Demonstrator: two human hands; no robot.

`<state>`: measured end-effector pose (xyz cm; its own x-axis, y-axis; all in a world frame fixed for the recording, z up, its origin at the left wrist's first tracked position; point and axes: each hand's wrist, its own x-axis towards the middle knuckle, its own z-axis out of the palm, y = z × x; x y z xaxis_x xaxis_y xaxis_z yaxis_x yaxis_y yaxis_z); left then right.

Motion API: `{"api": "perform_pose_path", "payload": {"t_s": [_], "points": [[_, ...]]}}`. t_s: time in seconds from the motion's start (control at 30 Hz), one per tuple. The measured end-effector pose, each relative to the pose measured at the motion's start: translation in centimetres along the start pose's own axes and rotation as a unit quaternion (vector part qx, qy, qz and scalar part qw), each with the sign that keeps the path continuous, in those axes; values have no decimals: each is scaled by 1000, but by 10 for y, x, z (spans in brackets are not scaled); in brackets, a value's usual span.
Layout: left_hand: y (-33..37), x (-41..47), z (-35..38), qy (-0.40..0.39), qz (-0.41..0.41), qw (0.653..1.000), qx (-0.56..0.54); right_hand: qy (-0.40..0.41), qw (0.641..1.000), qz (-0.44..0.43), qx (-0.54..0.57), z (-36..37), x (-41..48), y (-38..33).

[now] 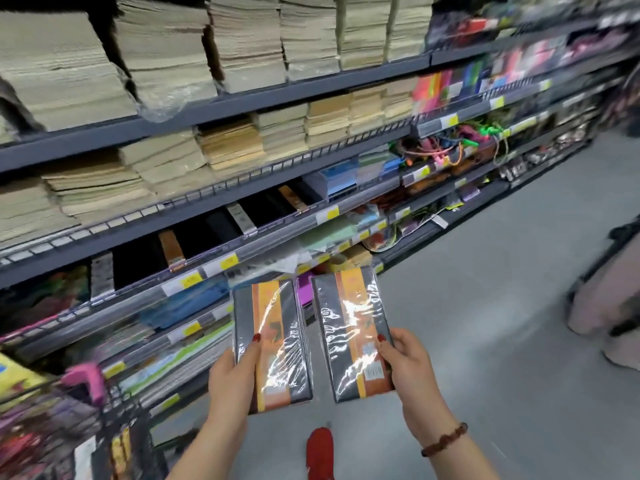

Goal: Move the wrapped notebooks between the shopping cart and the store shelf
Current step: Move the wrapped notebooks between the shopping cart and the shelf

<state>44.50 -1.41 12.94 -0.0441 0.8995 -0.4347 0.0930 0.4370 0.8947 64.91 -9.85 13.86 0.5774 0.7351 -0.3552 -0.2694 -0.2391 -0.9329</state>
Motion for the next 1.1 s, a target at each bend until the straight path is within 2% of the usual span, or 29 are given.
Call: {"api": "perform_pose_path", "payload": {"t_s": [0.23,0.57,0.8,1.1], "points": [[48,92,53,23,-19,1000,-5,-37,999,8,-22,31,112,-53],[100,172,115,50,8,998,-33,-80,994,66,-41,49,251,-96],[115,208,181,151,-25,986,-64,-168,977,106,-81,48,353,-121],[111,253,238,237,-85,958,-140,-221,953,158,-136,69,452,-123]]}}
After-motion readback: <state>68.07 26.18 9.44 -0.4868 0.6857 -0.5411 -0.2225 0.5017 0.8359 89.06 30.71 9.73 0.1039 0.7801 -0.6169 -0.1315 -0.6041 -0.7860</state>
